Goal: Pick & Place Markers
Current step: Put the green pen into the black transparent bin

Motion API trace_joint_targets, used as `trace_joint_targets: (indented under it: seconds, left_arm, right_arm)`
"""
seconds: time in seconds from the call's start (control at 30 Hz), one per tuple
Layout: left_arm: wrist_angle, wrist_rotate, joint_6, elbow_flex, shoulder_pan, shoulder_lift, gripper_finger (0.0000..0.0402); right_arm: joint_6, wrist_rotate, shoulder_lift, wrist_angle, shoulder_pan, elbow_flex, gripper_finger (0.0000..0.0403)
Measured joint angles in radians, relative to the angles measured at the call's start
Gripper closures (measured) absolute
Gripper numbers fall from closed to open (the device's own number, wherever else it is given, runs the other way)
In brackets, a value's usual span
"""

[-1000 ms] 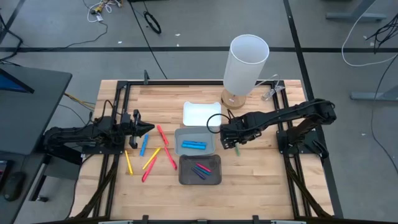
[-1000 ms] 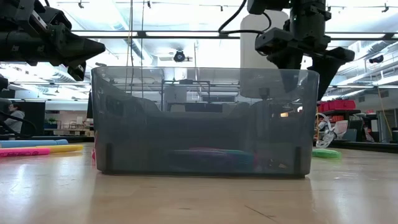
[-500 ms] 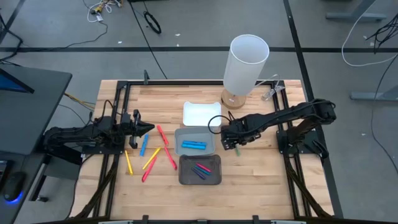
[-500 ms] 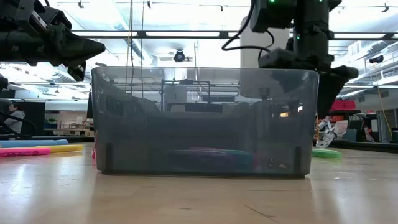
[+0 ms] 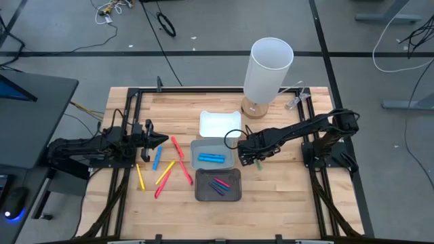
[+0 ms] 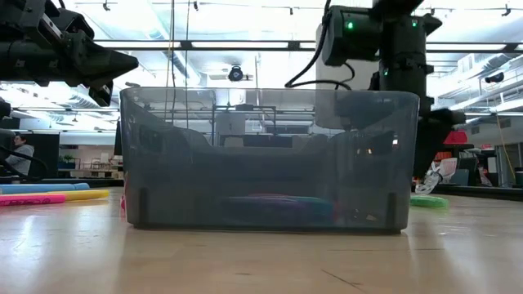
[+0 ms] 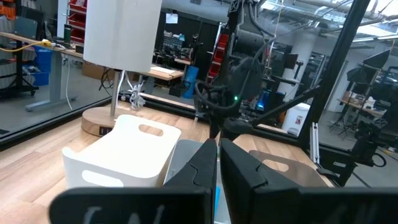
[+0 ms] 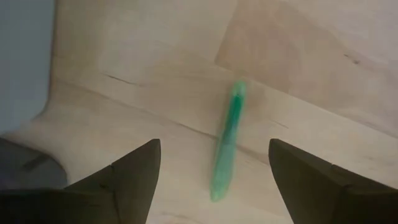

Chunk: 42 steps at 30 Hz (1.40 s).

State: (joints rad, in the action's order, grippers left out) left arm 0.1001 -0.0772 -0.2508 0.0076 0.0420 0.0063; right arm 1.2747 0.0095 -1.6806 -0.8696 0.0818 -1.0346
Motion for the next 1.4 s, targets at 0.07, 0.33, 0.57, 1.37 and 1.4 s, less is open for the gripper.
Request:
trace_joint_targets:
  seconds: [0.07,0.33,0.57,1.37,1.4]
  left_arm:
    - [0.0,0.0,0.0,0.0,0.0,0.0,0.0378]
    - [0.0,0.0,0.0,0.0,0.0,0.0,0.0378]
    - [0.0,0.0,0.0,0.0,0.0,0.0,0.0378]
    - [0.0,0.0,0.0,0.0,0.0,0.0,0.0378]
    - [0.0,0.0,0.0,0.0,0.0,0.0,0.0378]
  right_arm:
    - [0.002,0.0,0.001,0.015,0.0,0.021,0.0105]
    - [0.011,0.0,-0.002,0.068,0.0,0.077,0.0105]
    - [-0.018,0.0,-0.053,0.093,0.0,0.086,0.0105]
    - [0.001,-0.001,-0.063,0.111,0.0,0.085,0.0245]
    - [0.001,-0.001,-0.063,0.111,0.0,0.085,0.0251]
